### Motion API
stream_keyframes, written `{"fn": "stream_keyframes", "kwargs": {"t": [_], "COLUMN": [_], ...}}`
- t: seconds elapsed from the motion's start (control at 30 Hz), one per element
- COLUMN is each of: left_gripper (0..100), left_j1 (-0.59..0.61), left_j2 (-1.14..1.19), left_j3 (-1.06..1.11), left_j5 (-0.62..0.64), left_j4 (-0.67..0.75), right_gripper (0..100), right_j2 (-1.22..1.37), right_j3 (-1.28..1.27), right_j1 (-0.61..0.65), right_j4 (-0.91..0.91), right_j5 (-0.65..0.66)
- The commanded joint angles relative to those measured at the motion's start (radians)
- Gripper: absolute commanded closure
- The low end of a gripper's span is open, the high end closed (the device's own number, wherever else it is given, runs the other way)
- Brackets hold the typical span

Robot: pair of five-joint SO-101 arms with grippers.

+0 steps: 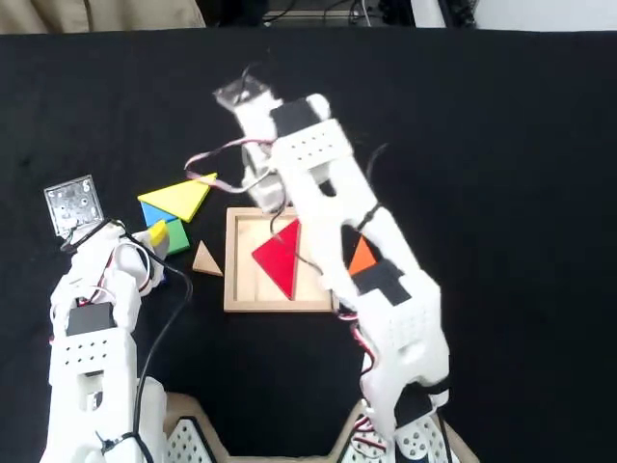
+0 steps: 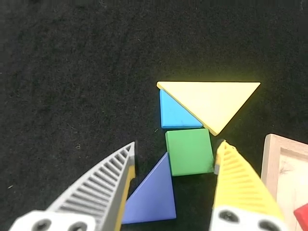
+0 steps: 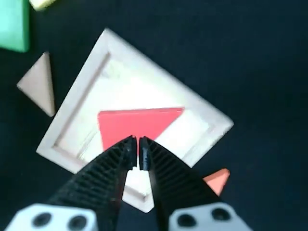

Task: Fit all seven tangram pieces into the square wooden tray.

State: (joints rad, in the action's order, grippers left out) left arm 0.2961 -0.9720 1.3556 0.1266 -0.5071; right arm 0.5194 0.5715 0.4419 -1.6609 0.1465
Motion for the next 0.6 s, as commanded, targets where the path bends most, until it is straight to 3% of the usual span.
{"fn": "stream_keyframes", "kwargs": {"t": [0.0, 0.17, 0.23, 0.47, 0.57], "left_gripper": [74, 74, 79, 97, 97], "left_j1": [-0.001, -0.001, -0.001, 0.039, 0.048], "left_j2": [-0.008, -0.008, -0.008, -0.012, -0.009], "left_j3": [-0.005, -0.005, -0.005, -0.005, -0.005], "left_j5": [0.006, 0.008, 0.0, -0.002, 0.0], "left_j4": [0.023, 0.023, 0.023, 0.061, 0.068], "right_gripper": [98.7, 98.7, 98.7, 98.8, 98.8], "right_j2": [-0.01, 0.01, 0.042, 0.147, 0.143], "right_j3": [0.099, 0.094, 0.094, 0.091, 0.062], "right_j1": [-0.068, -0.071, -0.054, -0.015, -0.014], "right_j4": [-0.032, -0.031, -0.032, -0.035, -0.028], "right_j5": [0.009, 0.012, 0.02, 0.17, 0.245]}}
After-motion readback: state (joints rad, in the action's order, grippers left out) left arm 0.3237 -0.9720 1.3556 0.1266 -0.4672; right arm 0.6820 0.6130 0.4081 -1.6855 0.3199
